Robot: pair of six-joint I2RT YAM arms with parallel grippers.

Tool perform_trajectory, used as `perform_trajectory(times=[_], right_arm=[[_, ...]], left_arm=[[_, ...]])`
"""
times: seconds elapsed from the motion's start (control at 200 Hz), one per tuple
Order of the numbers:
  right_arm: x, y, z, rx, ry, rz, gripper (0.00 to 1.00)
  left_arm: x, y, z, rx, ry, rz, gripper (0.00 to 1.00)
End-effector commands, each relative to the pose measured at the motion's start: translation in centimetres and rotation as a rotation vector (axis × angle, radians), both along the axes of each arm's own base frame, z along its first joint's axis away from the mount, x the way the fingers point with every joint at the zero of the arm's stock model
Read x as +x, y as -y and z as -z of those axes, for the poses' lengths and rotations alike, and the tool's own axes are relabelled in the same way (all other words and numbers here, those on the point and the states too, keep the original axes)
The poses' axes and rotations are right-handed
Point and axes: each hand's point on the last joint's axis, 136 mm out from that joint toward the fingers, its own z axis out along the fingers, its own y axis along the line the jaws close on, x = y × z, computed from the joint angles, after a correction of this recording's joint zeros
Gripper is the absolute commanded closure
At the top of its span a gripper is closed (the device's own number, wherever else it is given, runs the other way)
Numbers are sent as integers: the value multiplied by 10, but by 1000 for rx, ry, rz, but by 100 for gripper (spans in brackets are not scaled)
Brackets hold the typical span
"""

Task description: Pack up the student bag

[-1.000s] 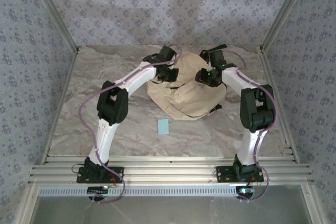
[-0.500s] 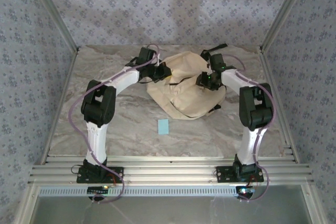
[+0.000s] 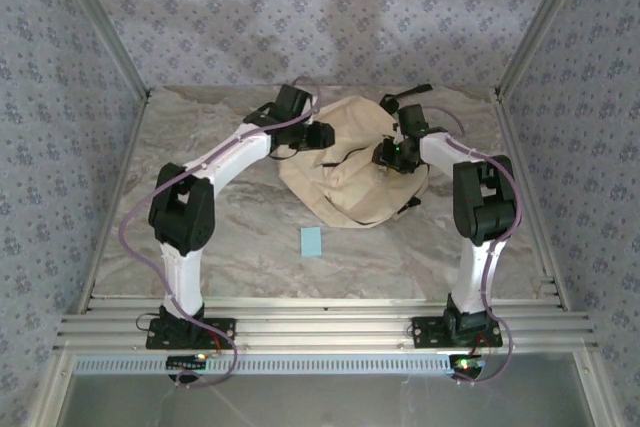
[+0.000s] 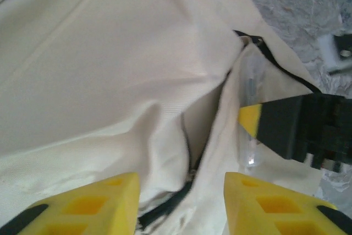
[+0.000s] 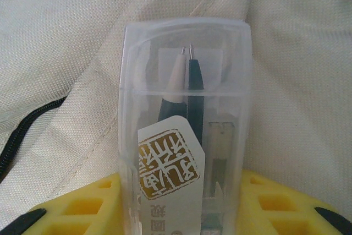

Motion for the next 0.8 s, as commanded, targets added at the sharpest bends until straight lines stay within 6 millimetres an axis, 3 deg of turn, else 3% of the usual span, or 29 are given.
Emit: perform_trajectory(times=[0.0,0.105,0.215,0.265,0.345,0.395,0.585,0.795], right_arm=[[-9,-6,2,11,-36,-18,60],[-11,-6,-1,8,-32,-23,59],[-13,-6,-3,10,-29,-28,59],[-13,-6,-3,10,-28,-27,59],[-14,-7,-3,14,-29,-31,60],[-14,-8,-3,16,-31,-34,60],[-17,-9,-1,21,-35,-42,59],[-19,-9,-6,22,-30,-46,60]], left_arm=[[-1,7,3,169,89,90,64],[2,23,15,241,117,150,75],[8,37,26,336,155,208,77],[12,41,36,358,156,223,74],[18,40,55,405,126,219,57],[25,38,63,442,130,210,53],[42,28,98,579,130,206,50],[33,21,142,643,38,238,49]])
